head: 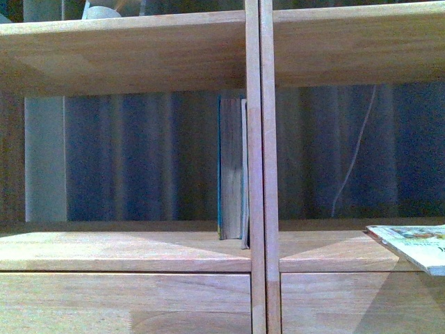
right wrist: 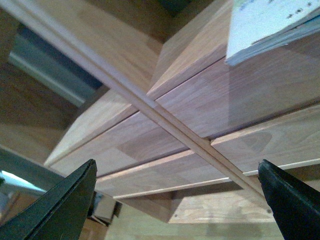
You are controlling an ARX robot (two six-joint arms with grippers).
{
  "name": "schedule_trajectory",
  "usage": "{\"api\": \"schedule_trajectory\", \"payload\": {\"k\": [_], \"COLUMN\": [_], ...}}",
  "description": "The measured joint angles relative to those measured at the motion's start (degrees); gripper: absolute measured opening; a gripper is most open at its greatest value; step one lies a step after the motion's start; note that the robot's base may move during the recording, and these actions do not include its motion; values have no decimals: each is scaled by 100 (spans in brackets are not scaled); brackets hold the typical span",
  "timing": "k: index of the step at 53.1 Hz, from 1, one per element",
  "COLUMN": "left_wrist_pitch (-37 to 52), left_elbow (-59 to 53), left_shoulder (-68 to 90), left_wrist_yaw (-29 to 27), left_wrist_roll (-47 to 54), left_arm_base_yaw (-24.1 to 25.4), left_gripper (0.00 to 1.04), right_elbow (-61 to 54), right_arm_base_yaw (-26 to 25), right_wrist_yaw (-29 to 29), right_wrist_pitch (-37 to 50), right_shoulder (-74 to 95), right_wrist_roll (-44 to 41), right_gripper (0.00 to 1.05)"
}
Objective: Organize books on shelf
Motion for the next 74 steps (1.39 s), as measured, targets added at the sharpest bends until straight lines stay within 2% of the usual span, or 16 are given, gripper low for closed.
{"api": "schedule_trajectory", "payload": {"k": [12, 17, 37, 50, 62, 67, 70, 74], "left_wrist_pitch": [0, 0, 0, 0, 0, 0, 0, 0], "left_elbow": [0, 0, 0, 0, 0, 0, 0, 0], "left_shoulder": [0, 0, 0, 0, 0, 0, 0, 0], "left_wrist_yaw": [0, 0, 0, 0, 0, 0, 0, 0], "left_wrist_roll": [0, 0, 0, 0, 0, 0, 0, 0], "left_arm_base_yaw": [0, 0, 0, 0, 0, 0, 0, 0], "left_gripper": [97, 97, 97, 97, 97, 97, 97, 97], "right_elbow": [369, 509, 1027, 1565, 1834, 1834, 1834, 1799], "right_arm_base_yaw": [39, 131, 350, 337, 363, 367, 363, 323], "right_wrist_yaw": [793, 1106, 2127, 2577, 2717, 2699, 2677, 2592], "right_wrist_pitch": [817, 1130, 1821, 1862, 1716, 1718, 1729, 1803], "right_shoulder": [1290, 1652, 2844, 3322, 3388, 3405, 3405, 3397], "right_wrist_roll": [1554, 1932, 3058, 3528, 3576, 3574, 3574, 3574], "right_gripper": [98, 98, 98, 98, 65, 46, 38, 21]}}
